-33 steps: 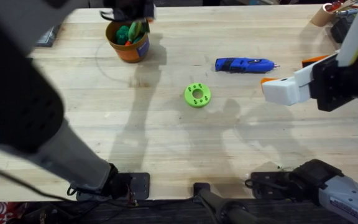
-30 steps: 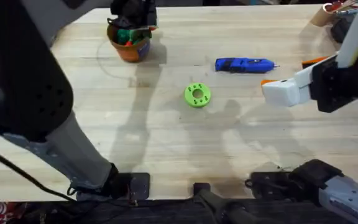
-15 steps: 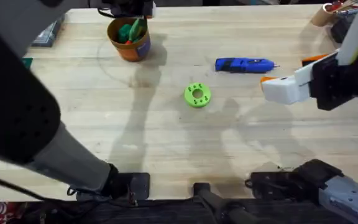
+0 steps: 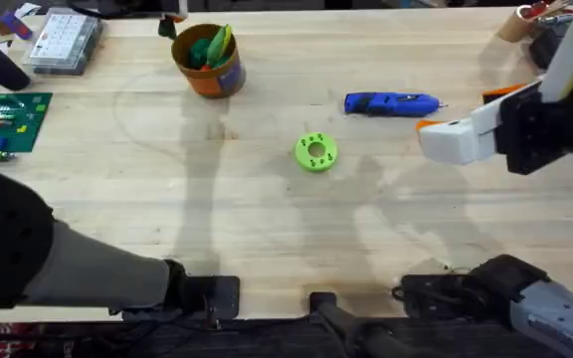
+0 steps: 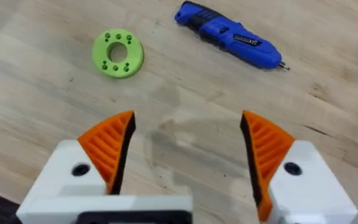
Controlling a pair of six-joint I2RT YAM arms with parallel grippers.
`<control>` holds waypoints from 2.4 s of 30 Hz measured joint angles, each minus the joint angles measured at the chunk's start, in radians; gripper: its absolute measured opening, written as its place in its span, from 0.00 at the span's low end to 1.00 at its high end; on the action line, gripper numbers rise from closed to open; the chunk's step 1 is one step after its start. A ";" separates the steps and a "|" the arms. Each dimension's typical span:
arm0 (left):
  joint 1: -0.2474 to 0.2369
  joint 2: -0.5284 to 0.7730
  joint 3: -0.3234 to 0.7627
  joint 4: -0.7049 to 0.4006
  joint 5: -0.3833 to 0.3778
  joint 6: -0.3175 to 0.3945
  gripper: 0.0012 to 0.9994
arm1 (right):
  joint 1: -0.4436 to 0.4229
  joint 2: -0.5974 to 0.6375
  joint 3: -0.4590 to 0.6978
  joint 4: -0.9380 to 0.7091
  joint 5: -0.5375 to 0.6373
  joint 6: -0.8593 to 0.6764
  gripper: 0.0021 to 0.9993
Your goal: Pick up the gripper from the table and insert it into the empty holder that is missing its gripper. Then pick up a screw, insert it into the mounting hole, and use the screwdriver to tighten it. Finally, clean up the table by picking up the vegetable and placing it into the bucket.
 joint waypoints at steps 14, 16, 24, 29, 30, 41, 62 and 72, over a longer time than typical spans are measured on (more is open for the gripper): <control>0.014 0.194 0.007 0.051 0.035 0.048 0.02 | 0.000 0.000 0.000 0.002 0.000 0.000 0.98; 0.024 0.234 0.007 0.064 0.038 0.048 0.02 | 0.000 0.000 0.000 0.002 0.000 0.000 0.98; 0.032 0.243 0.007 0.096 0.049 0.048 0.02 | 0.000 0.000 0.000 0.002 0.000 0.000 0.98; 0.032 0.242 0.007 0.096 0.051 0.048 0.02 | 0.000 0.000 0.000 0.002 0.000 0.000 0.98; 0.032 0.242 0.007 0.096 0.051 0.048 0.02 | 0.000 0.000 0.000 0.002 0.000 0.000 0.98; 0.033 0.122 0.007 0.028 0.063 0.055 0.99 | 0.000 0.000 0.000 0.028 0.000 0.000 0.98; -0.073 -0.382 -0.057 -0.469 0.081 0.004 0.99 | 0.000 0.000 0.000 0.029 0.000 0.000 0.98; -0.245 -0.454 -0.368 -0.383 0.125 -0.042 0.99 | 0.000 0.000 0.000 0.030 0.000 0.000 0.98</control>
